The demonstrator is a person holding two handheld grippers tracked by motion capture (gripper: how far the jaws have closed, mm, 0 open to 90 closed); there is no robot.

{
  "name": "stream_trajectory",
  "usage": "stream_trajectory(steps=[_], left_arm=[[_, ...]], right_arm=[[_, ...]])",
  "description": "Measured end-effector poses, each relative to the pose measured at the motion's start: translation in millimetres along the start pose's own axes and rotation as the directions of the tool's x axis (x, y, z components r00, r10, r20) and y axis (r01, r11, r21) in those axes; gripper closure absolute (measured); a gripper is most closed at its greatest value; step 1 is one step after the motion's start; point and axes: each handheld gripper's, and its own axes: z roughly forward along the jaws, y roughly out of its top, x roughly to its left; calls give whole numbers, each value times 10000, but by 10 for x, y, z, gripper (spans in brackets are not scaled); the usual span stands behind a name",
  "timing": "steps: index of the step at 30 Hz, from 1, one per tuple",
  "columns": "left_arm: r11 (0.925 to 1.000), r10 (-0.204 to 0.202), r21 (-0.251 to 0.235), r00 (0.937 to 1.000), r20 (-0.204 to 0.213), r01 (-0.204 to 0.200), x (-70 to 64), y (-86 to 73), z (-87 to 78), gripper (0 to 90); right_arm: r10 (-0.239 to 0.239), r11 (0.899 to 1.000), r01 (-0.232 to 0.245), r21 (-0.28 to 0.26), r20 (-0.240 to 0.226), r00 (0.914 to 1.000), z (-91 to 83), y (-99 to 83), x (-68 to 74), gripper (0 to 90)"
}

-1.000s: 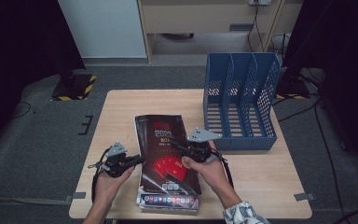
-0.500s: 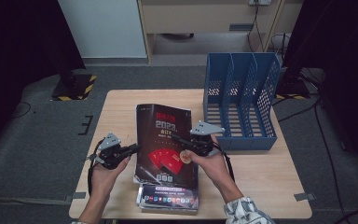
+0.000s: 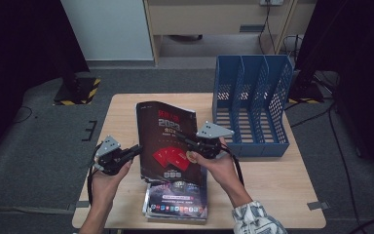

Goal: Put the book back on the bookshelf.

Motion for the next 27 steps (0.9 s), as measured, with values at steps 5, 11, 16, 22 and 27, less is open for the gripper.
stream_trajectory(steps=[5, 11, 16, 22, 27], left_arm=[[10000, -10, -71, 9999, 132, 11, -13, -10, -43, 866], [10000, 26, -78, 9999, 153, -25, -27, -15, -73, 866], [10000, -44, -86, 9999, 141, 45, -23, -32, -83, 866], [9999, -75, -75, 9999, 129, 76, -25, -31, -81, 866], [9998, -113, -191, 9999, 106, 115, -20, -16, -67, 865]], right_arm=[[73, 10000, -73, -13, -121, 9999, -44, -5, 40, 817], [239, 9997, -237, 55, -310, 9992, -66, 8, 53, 785], [250, 9997, -246, 74, -623, 9977, -58, 1, 63, 753], [536, 9984, -518, 237, -811, 9953, -39, -5, 62, 721], [239, 9996, -232, 132, -599, 9979, -37, -3, 62, 845]])
